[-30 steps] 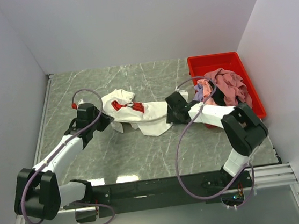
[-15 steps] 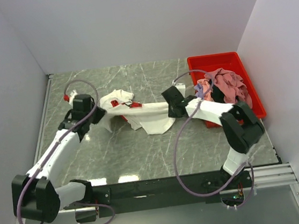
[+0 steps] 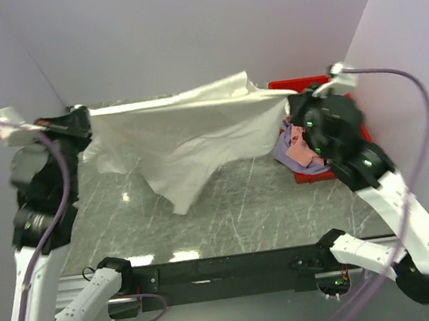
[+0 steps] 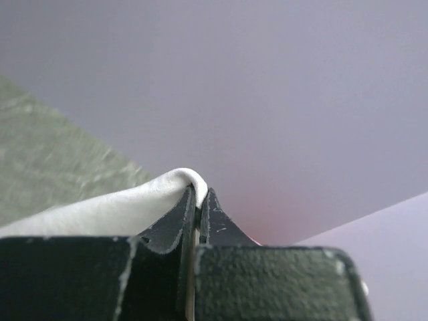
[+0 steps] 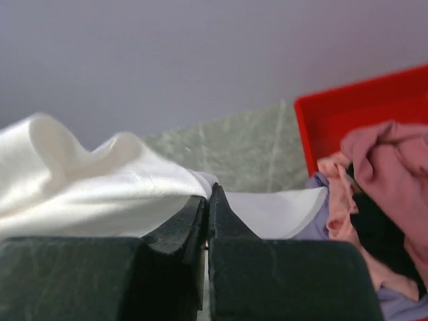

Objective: Fold and stack the t-shirts
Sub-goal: Flatten the tshirt out

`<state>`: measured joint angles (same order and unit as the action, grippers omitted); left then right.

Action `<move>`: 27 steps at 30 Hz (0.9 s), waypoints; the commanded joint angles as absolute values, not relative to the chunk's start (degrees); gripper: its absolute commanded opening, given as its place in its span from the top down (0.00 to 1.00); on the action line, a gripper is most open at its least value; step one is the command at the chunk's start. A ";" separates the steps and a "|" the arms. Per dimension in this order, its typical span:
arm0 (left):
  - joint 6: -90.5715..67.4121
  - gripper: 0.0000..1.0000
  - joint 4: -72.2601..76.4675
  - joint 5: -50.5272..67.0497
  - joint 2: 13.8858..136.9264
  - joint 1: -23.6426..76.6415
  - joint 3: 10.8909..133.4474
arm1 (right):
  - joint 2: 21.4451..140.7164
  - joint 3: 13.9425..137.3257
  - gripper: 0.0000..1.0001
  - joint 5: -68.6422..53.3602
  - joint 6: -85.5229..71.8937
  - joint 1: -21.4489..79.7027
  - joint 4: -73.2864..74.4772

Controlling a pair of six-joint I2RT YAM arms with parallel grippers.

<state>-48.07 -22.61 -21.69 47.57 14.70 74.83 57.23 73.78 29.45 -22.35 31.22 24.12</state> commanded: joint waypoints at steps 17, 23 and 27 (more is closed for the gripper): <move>-34.28 0.99 -21.18 -21.70 43.58 14.41 104.23 | 39.11 89.30 1.00 -3.16 -17.84 30.94 34.54; -34.72 0.99 -23.81 -32.33 56.56 14.41 102.13 | 41.83 81.15 1.00 3.66 -20.30 30.94 34.45; -34.80 0.99 -20.93 -37.54 69.32 12.93 95.57 | 49.09 71.47 1.00 7.99 -25.03 30.59 34.00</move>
